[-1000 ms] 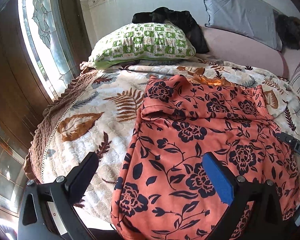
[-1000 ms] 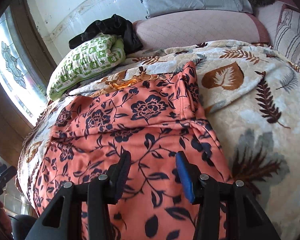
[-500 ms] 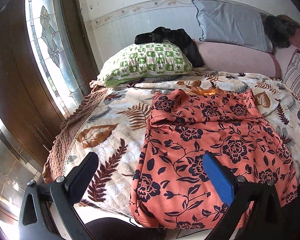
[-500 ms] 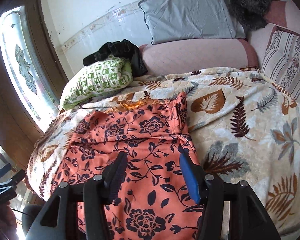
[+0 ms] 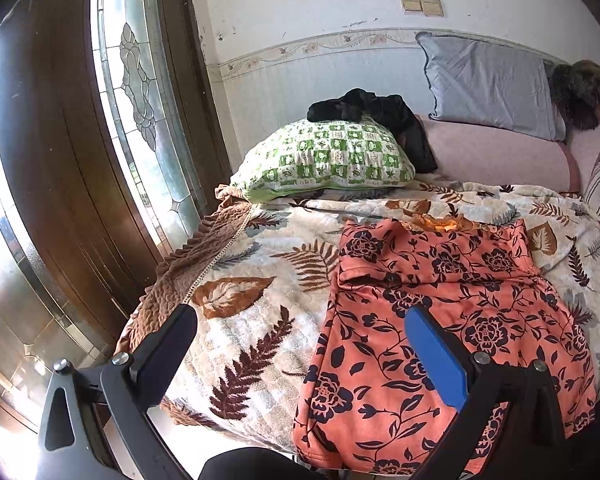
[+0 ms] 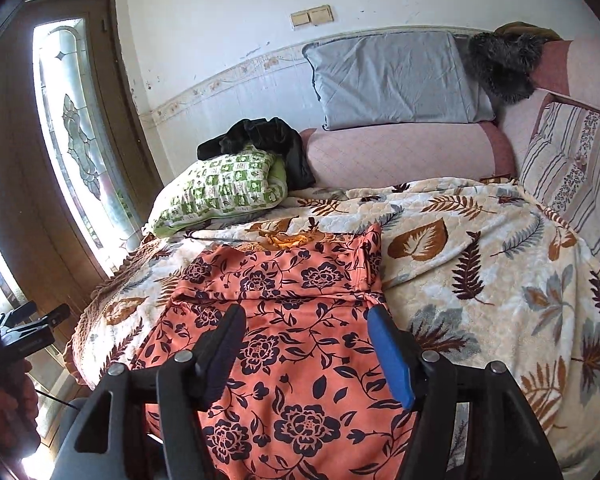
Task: Fold small clothes
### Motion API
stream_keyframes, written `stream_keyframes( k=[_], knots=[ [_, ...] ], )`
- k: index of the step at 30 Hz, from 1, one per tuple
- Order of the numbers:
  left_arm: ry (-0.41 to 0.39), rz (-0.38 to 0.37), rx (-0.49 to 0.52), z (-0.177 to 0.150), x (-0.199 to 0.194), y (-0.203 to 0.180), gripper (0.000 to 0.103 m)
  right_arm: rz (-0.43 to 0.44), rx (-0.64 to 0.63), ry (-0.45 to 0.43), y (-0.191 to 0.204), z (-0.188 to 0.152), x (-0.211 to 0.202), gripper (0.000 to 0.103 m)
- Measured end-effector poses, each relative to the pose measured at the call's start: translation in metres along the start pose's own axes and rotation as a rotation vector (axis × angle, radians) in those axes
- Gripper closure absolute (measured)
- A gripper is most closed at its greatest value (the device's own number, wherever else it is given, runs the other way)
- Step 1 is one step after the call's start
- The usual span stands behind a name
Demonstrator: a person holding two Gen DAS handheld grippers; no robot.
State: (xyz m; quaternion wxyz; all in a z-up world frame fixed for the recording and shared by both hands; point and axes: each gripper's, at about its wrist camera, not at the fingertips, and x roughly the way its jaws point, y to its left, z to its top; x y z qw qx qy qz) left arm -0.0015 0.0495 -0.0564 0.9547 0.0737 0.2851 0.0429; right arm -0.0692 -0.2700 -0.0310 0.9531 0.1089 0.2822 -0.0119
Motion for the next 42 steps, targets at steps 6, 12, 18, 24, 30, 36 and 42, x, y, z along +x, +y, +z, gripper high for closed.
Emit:
stream_keyframes(
  k=[6,12,18,24,30,36,42],
  knots=[
    [-0.026,0.001,0.005,0.003,-0.010,0.000,0.000,0.012,-0.016,-0.005,0.008,0.001,-0.005,0.036],
    [-0.036,-0.007,0.008,0.003,-0.016,-0.002,0.000,0.009,-0.023,-0.019,0.010,0.001,-0.011,0.036],
    [-0.036,-0.020,0.010,0.001,-0.021,-0.004,0.000,0.005,-0.009,-0.023,0.007,-0.002,-0.017,0.036],
    [-0.039,-0.030,0.015,0.000,-0.027,-0.007,0.000,0.006,-0.002,-0.033,0.005,-0.004,-0.024,0.036],
    [-0.046,-0.033,0.018,-0.001,-0.034,-0.008,0.000,0.011,-0.001,-0.044,0.005,-0.005,-0.031,0.036],
    [-0.060,-0.034,0.021,0.000,-0.040,-0.009,0.000,0.013,0.004,-0.055,0.004,-0.005,-0.037,0.036],
    [-0.066,-0.039,0.023,0.002,-0.044,-0.011,0.000,0.012,-0.005,-0.067,0.005,-0.003,-0.044,0.036]
  ],
)
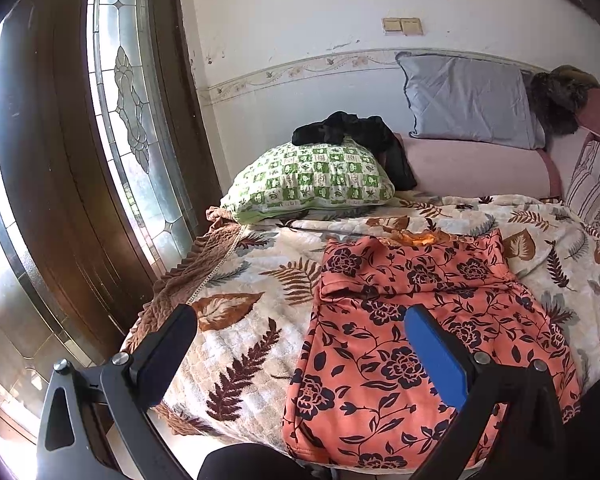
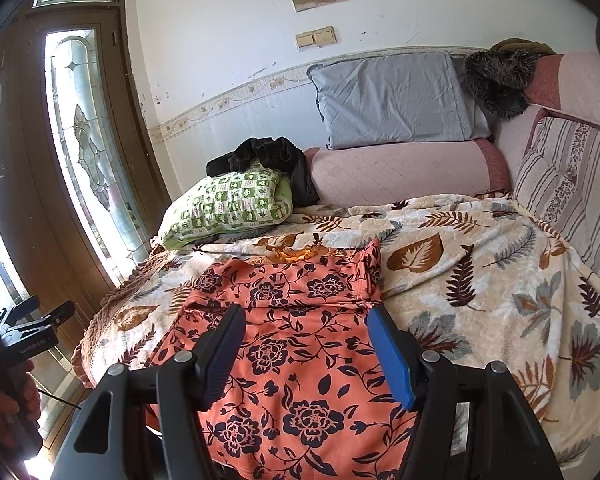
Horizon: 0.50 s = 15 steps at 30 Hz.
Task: Fold small clothes
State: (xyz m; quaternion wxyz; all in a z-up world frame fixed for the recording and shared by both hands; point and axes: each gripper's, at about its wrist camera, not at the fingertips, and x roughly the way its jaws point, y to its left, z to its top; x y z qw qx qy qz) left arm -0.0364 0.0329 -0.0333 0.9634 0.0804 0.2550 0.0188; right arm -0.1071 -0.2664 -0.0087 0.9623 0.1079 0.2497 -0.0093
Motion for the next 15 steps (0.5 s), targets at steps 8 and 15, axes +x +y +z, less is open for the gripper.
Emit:
stream_keyframes(
  k=[8,15],
  knots=[
    [-0.003,-0.008,0.008,-0.0010,-0.0027,-0.0037,0.000,0.005,0.004,0.000,-0.0007,0.0010,-0.0018,0.036],
    [0.001,-0.009,0.004,-0.0021,-0.0027,-0.0025,0.000,0.012,-0.003,0.000,0.0043,-0.0020,-0.0021,0.036]
  ],
)
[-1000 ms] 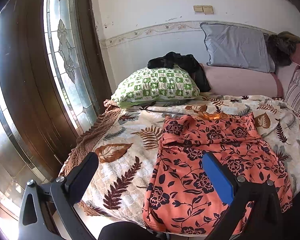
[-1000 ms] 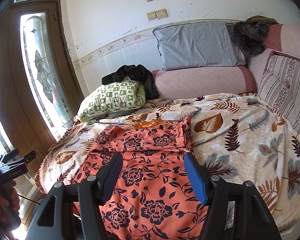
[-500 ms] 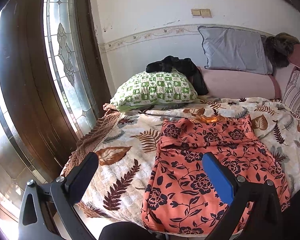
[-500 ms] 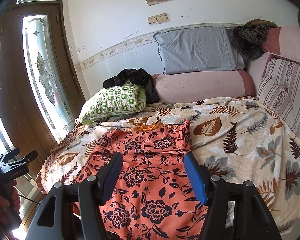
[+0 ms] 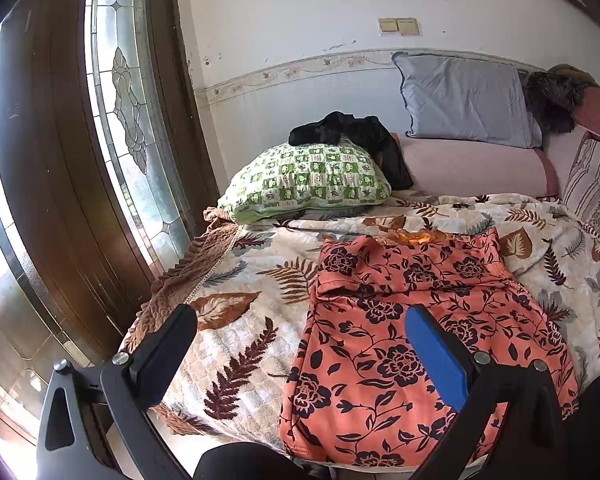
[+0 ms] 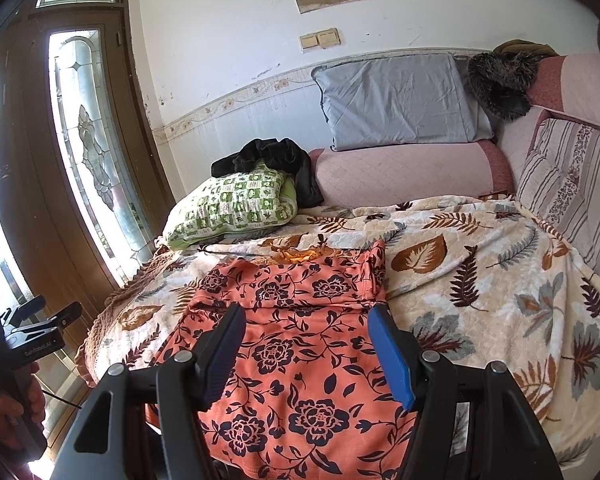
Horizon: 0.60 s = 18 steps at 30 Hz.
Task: Fold small clothes
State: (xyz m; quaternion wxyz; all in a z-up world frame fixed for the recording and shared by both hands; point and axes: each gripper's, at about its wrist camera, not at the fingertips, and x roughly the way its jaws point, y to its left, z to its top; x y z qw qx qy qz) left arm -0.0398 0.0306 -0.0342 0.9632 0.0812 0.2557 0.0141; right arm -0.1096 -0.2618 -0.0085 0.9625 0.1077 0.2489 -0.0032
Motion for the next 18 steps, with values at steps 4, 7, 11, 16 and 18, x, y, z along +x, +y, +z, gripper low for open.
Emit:
stream_keyframes(
  k=[4,7,11,16,18],
  knots=[
    [0.003,-0.001,0.006,-0.0008,0.0002,-0.0004,0.000,-0.002,0.004,-0.001,0.0002,-0.0007,-0.0009,0.036],
    [0.004,-0.001,0.005,-0.0010,0.0001,-0.0006,0.000,-0.001,0.012,0.000,0.0001,-0.0013,-0.0014,0.036],
    [0.008,0.000,0.004,-0.0020,0.0010,-0.0002,0.000,-0.002,0.007,0.000,0.0010,-0.0023,-0.0019,0.036],
    [0.010,-0.002,0.002,-0.0027,0.0018,0.0011,0.000,0.000,0.001,0.004,0.0041,-0.0028,-0.0013,0.036],
    [0.011,-0.004,0.002,-0.0028,0.0021,0.0010,0.000,0.002,-0.004,0.006,0.0060,-0.0030,-0.0008,0.036]
  ],
)
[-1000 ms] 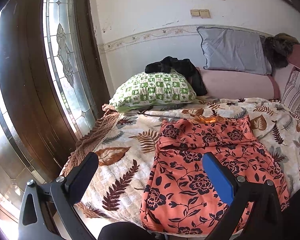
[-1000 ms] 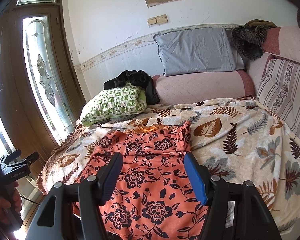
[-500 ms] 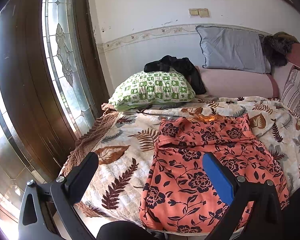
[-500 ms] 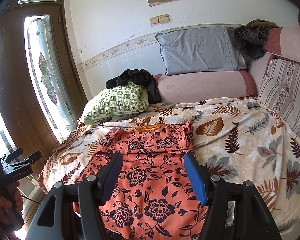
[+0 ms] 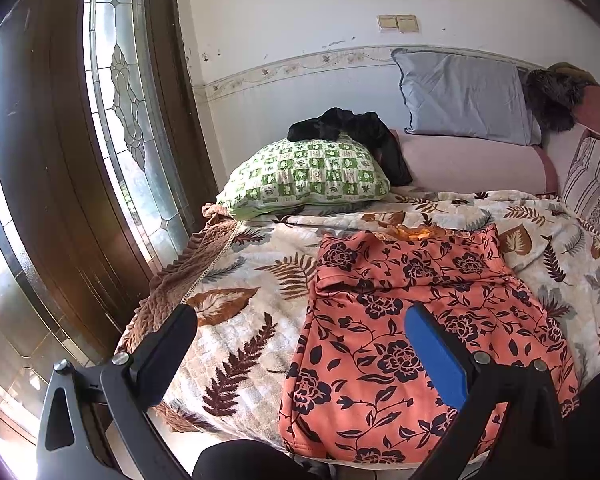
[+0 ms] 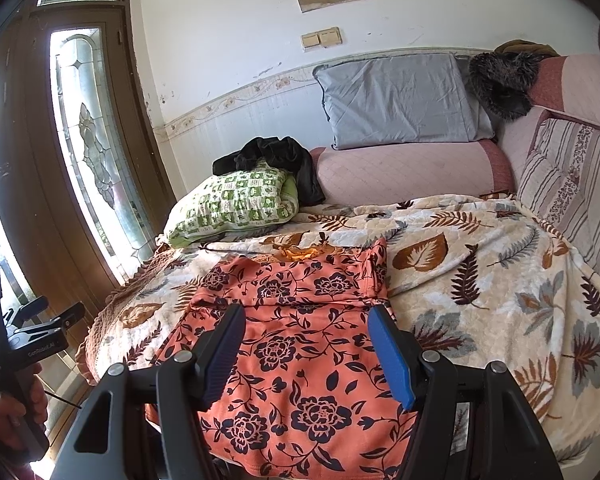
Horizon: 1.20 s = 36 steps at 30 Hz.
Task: Fold small clothes
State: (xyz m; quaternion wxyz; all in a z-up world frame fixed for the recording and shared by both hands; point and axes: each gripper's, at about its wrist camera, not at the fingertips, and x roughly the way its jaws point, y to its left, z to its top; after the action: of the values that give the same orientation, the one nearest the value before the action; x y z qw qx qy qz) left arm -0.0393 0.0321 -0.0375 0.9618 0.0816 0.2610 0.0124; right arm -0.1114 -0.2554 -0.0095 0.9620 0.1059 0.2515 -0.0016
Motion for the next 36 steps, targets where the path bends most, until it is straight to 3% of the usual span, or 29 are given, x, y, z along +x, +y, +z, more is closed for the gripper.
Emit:
stream_keyframes(
  k=[14,19,22,28,32,36],
  knots=[
    [0.034,-0.011,0.012,-0.006,0.014,-0.006,0.000,-0.001,-0.004,0.022,0.002,-0.004,0.009,0.036],
    [0.080,-0.018,0.026,-0.015,0.030,-0.011,0.000,-0.010,0.005,0.054,-0.006,-0.010,0.020,0.036],
    [0.147,-0.031,0.035,-0.029,0.048,-0.016,0.000,-0.019,0.013,0.084,-0.013,-0.016,0.031,0.036],
    [0.379,-0.066,0.007,-0.076,0.103,-0.020,0.000,-0.079,0.089,0.293,-0.047,-0.046,0.081,0.036],
    [0.463,-0.051,-0.039,-0.094,0.135,-0.001,0.000,-0.104,0.228,0.439,-0.088,-0.076,0.109,0.036],
    [0.511,-0.079,-0.099,-0.108,0.163,0.029,0.000,-0.129,0.282,0.484,-0.115,-0.091,0.120,0.036]
  ],
)
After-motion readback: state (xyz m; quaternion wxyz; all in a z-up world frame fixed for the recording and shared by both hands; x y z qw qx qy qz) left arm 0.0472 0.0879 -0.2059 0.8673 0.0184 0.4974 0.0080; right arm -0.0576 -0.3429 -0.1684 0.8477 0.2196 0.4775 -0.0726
